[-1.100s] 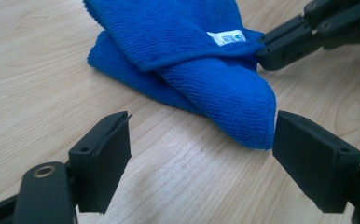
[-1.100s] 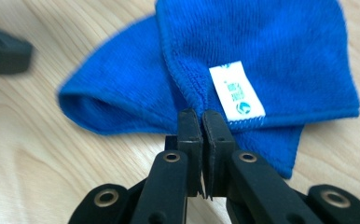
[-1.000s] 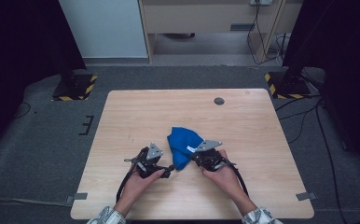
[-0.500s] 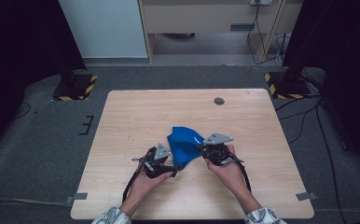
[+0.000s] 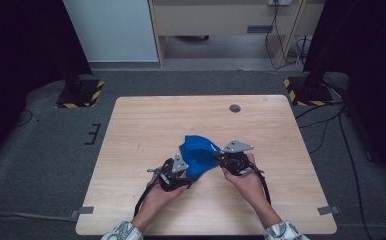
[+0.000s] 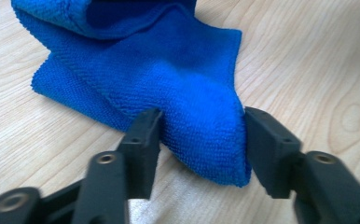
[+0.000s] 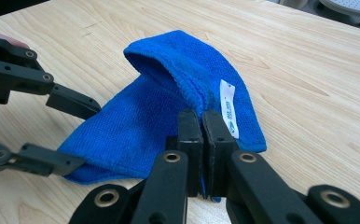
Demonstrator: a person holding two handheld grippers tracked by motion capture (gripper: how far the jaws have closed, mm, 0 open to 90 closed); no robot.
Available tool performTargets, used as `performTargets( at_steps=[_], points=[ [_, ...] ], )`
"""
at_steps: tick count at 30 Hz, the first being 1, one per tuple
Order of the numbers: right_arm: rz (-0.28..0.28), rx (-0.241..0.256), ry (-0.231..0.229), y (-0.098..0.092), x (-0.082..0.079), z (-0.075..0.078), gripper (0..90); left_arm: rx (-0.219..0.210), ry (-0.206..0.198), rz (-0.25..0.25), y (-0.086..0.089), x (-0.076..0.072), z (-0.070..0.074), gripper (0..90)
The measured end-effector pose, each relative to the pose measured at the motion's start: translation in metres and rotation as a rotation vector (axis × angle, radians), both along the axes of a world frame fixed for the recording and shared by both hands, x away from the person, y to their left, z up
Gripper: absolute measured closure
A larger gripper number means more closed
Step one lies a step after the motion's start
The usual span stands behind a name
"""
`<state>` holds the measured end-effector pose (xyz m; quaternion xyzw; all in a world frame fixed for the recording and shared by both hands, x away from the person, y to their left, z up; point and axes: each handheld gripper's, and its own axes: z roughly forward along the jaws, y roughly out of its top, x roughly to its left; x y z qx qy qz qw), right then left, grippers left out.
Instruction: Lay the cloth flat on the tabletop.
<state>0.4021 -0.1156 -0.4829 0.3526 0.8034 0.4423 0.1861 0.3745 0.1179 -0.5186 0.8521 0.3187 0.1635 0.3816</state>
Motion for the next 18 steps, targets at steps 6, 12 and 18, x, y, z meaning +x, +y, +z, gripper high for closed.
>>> performTargets(
  at_steps=[6, 12, 18],
  points=[
    [0.001, -0.004, 0.002, -0.001, 0.000, 0.001, 87.8, 0.000, -0.017, 0.000, 0.001, 0.000, 0.003, 74.1],
    [-0.014, -0.019, -0.006, -0.005, 0.001, 0.002, 87.9, -0.102, -0.033, 0.050, 0.019, -0.001, 0.017, 83.4],
    [-0.059, -0.070, -0.019, -0.012, 0.003, 0.006, 88.1, -0.183, -0.013, 0.113, 0.046, 0.003, 0.025, 84.7]
  ],
)
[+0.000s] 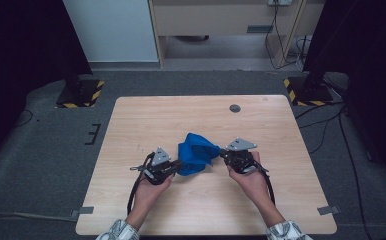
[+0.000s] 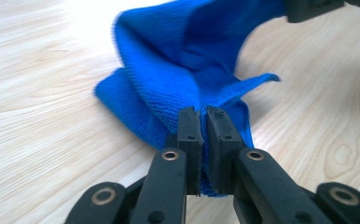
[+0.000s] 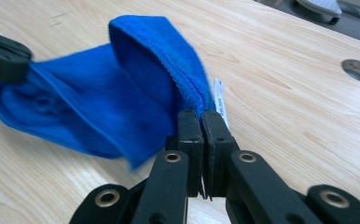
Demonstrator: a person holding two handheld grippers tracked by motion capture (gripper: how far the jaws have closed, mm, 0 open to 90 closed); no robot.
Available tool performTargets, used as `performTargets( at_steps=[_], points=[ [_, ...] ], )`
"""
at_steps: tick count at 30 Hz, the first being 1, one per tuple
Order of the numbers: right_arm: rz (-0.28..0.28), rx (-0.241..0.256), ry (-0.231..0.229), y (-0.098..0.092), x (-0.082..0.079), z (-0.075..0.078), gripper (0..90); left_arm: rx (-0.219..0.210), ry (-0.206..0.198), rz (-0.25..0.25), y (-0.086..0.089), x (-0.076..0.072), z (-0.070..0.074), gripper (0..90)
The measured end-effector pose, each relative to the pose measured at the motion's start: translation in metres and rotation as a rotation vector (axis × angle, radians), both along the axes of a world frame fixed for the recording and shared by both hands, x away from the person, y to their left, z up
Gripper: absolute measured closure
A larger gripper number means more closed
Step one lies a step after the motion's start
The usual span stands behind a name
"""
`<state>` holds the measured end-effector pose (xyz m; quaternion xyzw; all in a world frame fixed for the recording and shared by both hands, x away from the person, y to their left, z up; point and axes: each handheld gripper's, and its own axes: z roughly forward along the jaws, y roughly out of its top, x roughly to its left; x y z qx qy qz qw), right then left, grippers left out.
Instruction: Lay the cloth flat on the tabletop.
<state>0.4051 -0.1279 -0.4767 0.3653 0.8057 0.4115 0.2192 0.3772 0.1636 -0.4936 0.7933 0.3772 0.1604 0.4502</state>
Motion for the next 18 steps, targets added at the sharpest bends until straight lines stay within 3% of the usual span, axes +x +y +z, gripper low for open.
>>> performTargets(
  at_steps=[4, 11, 18],
  points=[
    [-0.031, 0.006, 0.014, -0.011, 0.004, 0.002, 88.1, -0.014, 0.026, 0.044, 0.018, 0.005, 0.000, 85.0],
    [-0.079, 0.013, 0.048, -0.027, 0.010, -0.002, 88.1, -0.012, 0.052, 0.084, 0.032, 0.011, -0.004, 85.4],
    [-0.119, -0.023, 0.091, -0.042, 0.020, -0.020, 88.2, -0.012, 0.080, 0.140, 0.052, 0.020, -0.009, 85.7]
  ],
)
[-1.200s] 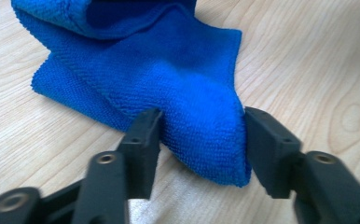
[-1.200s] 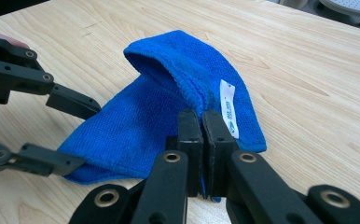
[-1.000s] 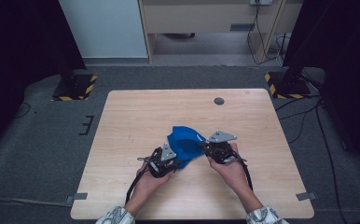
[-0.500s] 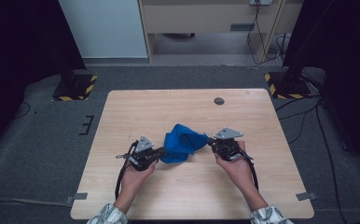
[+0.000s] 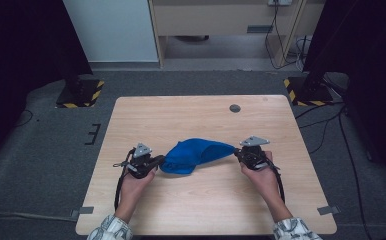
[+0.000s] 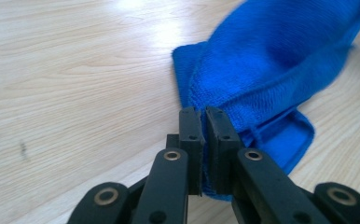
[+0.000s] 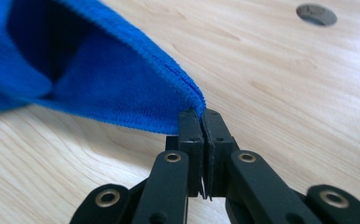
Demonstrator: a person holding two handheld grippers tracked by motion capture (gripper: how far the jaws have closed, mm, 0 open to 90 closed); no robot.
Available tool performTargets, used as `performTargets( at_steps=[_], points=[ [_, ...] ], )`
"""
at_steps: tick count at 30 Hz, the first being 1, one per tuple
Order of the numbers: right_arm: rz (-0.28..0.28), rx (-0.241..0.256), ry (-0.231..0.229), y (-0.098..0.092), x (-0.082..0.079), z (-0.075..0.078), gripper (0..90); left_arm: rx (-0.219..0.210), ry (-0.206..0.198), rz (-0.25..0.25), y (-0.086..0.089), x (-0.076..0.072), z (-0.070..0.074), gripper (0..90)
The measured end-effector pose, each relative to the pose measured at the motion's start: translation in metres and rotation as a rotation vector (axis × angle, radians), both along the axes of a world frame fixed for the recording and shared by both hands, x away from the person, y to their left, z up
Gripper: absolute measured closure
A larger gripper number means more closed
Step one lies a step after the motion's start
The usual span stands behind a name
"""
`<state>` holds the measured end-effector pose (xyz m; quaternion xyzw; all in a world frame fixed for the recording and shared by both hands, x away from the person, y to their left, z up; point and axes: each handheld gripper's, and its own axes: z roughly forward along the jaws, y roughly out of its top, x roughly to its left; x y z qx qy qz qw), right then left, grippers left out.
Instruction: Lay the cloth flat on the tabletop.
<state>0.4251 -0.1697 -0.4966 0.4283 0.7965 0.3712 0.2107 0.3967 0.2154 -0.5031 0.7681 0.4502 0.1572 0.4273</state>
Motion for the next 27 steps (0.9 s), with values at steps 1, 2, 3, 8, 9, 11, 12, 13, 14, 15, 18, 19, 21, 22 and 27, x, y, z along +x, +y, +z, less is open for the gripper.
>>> performTargets(
  at_steps=[1, 2, 3, 8, 9, 11, 12, 13, 14, 15, 18, 19, 21, 22, 27],
  points=[
    [0.000, 0.000, 0.000, 0.000, 0.000, 0.000, 88.2, 0.000, 0.000, 0.000, 0.000, 0.000, 0.000, 85.7],
    [-0.008, -0.006, 0.009, -0.003, 0.002, -0.003, 88.2, 0.011, 0.016, 0.000, 0.003, 0.002, -0.003, 85.7],
    [-0.008, -0.006, 0.009, -0.003, 0.002, -0.003, 88.2, 0.011, 0.016, 0.000, 0.003, 0.002, -0.003, 85.7],
    [-0.011, -0.005, 0.027, -0.005, 0.003, -0.006, 88.2, 0.035, 0.058, -0.012, 0.001, 0.004, -0.012, 82.9],
    [-0.004, -0.009, 0.023, -0.004, 0.003, -0.006, 88.1, 0.034, 0.057, -0.016, 0.001, 0.004, -0.012, 77.4],
    [-0.001, -0.002, 0.019, -0.003, 0.002, -0.004, 88.1, 0.027, 0.044, -0.020, 0.000, 0.001, -0.011, 67.3],
    [-0.001, -0.002, 0.019, -0.003, 0.002, -0.004, 88.1, 0.027, 0.044, -0.020, 0.000, 0.001, -0.011, 64.1],
    [0.000, -0.002, 0.019, -0.002, 0.002, -0.005, 88.1, 0.019, 0.040, -0.021, 0.000, 0.000, -0.010, 64.1],
    [0.001, -0.003, 0.018, -0.003, 0.002, -0.005, 88.1, 0.010, 0.031, -0.022, 0.000, -0.001, -0.008, 61.1],
    [0.002, -0.003, 0.019, -0.002, 0.002, -0.005, 88.1, -0.001, 0.018, -0.030, 0.000, -0.003, -0.006, 59.9],
    [0.004, 0.000, 0.017, -0.002, 0.002, -0.005, 88.0, -0.027, -0.019, -0.045, 0.000, -0.007, 0.002, 57.8],
    [0.004, 0.003, 0.018, -0.001, 0.002, -0.005, 88.0, -0.032, -0.029, -0.050, -0.001, -0.009, 0.004, 57.0],
    [0.006, 0.004, 0.022, 0.000, 0.001, -0.004, 88.0, -0.042, -0.046, -0.059, -0.003, -0.011, 0.006, 54.4],
    [0.006, 0.004, 0.022, 0.000, 0.001, -0.004, 88.0, -0.046, -0.054, -0.067, -0.005, -0.011, 0.008, 54.4],
    [0.016, 0.002, 0.021, 0.002, 0.000, -0.004, 87.9, -0.046, -0.087, -0.136, -0.025, -0.016, 0.011, 51.6]
  ],
)
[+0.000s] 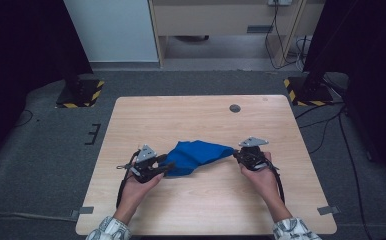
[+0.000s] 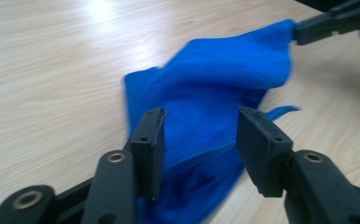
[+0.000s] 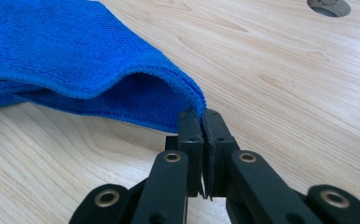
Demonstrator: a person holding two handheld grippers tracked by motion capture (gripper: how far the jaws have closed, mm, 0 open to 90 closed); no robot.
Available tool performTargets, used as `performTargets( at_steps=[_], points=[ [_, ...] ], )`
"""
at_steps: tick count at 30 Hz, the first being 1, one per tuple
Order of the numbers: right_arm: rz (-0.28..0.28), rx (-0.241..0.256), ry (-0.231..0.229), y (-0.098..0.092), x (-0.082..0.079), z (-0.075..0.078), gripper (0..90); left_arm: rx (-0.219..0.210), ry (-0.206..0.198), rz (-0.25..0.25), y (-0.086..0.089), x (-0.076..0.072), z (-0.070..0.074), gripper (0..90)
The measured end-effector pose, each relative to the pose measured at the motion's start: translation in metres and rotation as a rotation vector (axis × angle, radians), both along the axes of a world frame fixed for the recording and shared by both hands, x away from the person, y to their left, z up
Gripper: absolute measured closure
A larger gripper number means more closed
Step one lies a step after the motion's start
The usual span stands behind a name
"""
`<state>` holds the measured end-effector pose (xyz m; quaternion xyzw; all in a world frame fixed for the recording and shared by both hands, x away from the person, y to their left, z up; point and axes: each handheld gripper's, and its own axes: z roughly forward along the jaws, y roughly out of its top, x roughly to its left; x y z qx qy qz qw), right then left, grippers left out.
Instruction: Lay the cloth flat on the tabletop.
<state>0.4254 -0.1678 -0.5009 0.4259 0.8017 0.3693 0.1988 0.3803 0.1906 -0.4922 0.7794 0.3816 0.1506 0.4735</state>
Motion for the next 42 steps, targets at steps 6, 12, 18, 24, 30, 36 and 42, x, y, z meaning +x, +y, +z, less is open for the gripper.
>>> performTargets(
  at_steps=[6, 12, 18, 24, 30, 36, 42],
  points=[
    [0.005, -0.001, 0.006, 0.002, -0.001, -0.001, 87.8, -0.006, -0.040, -0.077, -0.024, -0.005, 0.002, 41.0],
    [0.013, 0.006, 0.007, 0.004, -0.001, -0.001, 87.7, 0.057, -0.067, -0.157, -0.049, -0.002, -0.008, 30.3],
    [0.013, 0.012, 0.007, 0.004, -0.001, -0.001, 87.7, 0.161, -0.077, -0.176, -0.059, 0.007, -0.024, 27.2],
    [0.011, 0.017, 0.010, 0.003, -0.001, -0.001, 87.6, 0.179, -0.079, -0.150, -0.059, 0.013, -0.028, 46.9],
    [0.004, 0.025, 0.006, 0.001, -0.001, 0.000, 87.5, 0.148, -0.055, -0.166, -0.057, 0.012, -0.022, 80.0],
    [0.001, 0.026, 0.002, 0.000, -0.001, 0.002, 87.5, 0.035, -0.053, -0.109, -0.042, 0.011, -0.011, 87.7],
    [-0.004, 0.027, 0.004, -0.003, 0.000, 0.002, 87.5, -0.056, -0.084, -0.003, -0.020, 0.012, 0.001, 88.0]
  ],
)
